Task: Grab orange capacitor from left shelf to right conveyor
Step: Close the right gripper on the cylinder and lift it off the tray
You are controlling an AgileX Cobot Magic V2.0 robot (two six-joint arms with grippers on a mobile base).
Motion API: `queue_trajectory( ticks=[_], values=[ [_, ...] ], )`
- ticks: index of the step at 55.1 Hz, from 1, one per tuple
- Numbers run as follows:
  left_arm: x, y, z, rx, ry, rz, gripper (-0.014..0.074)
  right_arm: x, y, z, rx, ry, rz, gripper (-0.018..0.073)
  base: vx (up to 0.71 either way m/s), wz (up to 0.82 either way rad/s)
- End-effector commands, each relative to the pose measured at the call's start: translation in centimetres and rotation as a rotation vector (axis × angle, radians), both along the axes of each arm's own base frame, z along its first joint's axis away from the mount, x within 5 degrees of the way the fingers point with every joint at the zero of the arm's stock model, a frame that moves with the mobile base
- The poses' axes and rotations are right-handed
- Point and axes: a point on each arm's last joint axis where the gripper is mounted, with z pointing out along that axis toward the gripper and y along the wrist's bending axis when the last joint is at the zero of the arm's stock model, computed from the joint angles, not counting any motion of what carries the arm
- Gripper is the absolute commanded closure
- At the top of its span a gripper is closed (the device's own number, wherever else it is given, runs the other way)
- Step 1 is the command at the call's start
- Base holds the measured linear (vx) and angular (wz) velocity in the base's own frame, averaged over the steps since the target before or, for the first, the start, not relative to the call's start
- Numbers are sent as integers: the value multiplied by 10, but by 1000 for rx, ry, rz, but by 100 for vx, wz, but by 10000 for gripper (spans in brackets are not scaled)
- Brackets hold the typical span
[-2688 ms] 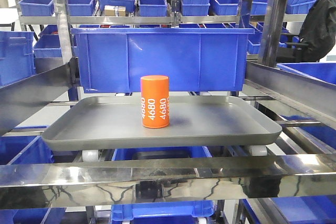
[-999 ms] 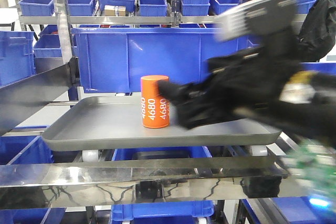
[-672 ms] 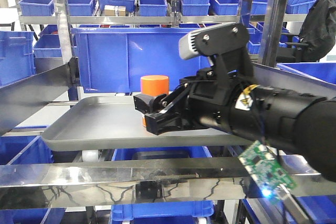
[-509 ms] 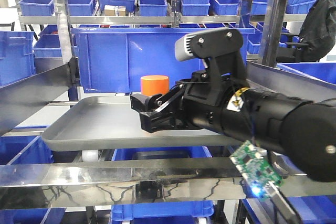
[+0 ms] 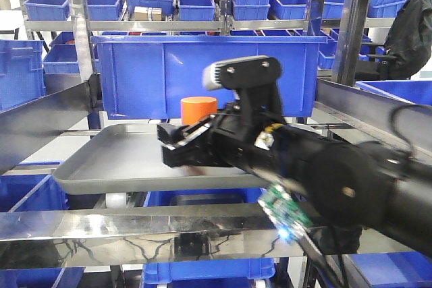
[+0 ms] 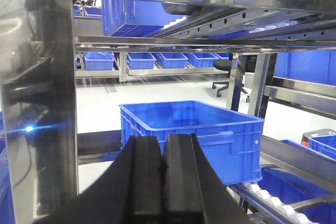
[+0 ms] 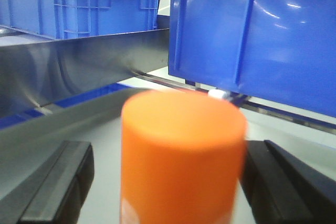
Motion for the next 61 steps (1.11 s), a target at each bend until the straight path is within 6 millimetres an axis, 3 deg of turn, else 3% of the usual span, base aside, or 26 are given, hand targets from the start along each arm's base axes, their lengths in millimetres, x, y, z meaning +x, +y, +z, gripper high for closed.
queue_trajectory(
  ticks=[1, 7, 11, 15, 23, 24, 30, 37, 52, 61],
  values=[
    [-3, 1, 18, -37, -110, -5, 603, 0, -2, 39, 84, -120, -15, -34, 0, 0],
    [-3, 1, 18, -37, -110, -5, 603, 8, 5, 38, 66, -80, 3, -10, 0, 0],
    [-3, 1, 18, -37, -110, -5, 603, 8, 6, 39, 65, -80, 4, 62, 0, 0],
    [-3, 1, 18, -37, -110, -5, 603, 8, 6, 38, 65, -79, 5, 195, 0, 0],
    [-3, 1, 18, -37, -110, -5, 603, 6, 5, 40, 56, -70, 11, 562, 0, 0],
    [-3, 1, 18, -37, -110, -5, 603, 5, 5, 40, 56, -68, 12, 574, 0, 0],
    [-3, 1, 18, -37, -110, -5, 603, -3, 0, 47, 30, -57, 29, 571, 0, 0],
    [-3, 1, 18, -37, -110, -5, 603, -25, -14, 69, -16, -84, 49, 568, 0, 0],
    [-3, 1, 18, -37, -110, -5, 603, -99, -69, 123, -159, -174, 50, 567, 0, 0],
    [-3, 1, 18, -37, -110, -5, 603, -147, -105, 124, -164, -232, 30, 568, 0, 0]
  ],
)
